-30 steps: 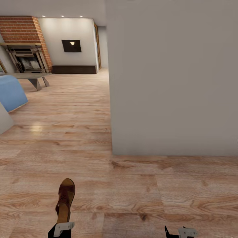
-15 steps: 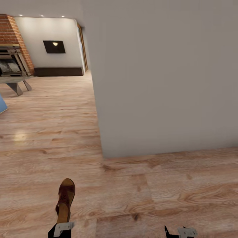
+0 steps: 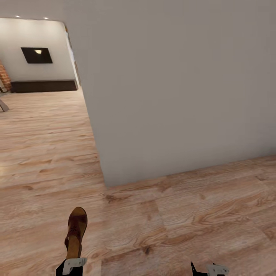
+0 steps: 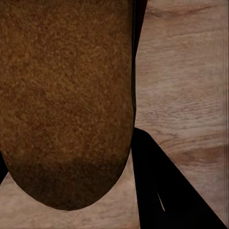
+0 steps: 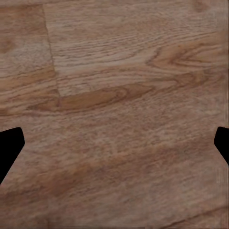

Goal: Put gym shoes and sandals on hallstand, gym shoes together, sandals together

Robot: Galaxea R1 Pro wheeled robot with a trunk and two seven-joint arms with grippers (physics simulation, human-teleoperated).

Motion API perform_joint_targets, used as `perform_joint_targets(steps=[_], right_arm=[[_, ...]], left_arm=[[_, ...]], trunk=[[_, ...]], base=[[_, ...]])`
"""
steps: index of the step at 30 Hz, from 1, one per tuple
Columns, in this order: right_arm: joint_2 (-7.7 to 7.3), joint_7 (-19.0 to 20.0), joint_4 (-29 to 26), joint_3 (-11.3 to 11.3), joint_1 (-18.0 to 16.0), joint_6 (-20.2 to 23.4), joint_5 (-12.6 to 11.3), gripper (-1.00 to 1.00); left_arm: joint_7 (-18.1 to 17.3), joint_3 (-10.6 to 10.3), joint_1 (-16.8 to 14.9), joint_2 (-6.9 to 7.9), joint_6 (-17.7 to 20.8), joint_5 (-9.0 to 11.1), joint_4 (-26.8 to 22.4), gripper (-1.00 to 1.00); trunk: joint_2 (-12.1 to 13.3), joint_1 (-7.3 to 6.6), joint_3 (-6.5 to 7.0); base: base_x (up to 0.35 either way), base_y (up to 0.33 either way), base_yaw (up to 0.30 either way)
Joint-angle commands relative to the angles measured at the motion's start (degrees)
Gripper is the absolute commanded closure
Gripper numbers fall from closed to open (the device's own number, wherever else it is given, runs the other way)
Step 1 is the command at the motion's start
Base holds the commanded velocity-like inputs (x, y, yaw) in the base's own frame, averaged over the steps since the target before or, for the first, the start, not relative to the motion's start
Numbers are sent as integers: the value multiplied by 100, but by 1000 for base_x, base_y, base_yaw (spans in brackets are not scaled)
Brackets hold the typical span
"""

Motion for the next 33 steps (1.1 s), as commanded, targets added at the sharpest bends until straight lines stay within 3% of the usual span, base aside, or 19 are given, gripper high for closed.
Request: perform_joint_targets(steps=[1, 33], right_arm=[[2, -2, 7, -12, -5, -18, 6, -100], [2, -2, 7, -12, -5, -18, 6, -100]], left_arm=[[-17, 19, -1, -1, -11, -8, 1, 100], [-22, 17, -4, -1, -6, 1, 7, 100]], trunk=[[-2, -1, -1], [-2, -1, 35]], base=[[0, 0, -285], [0, 0, -293]])
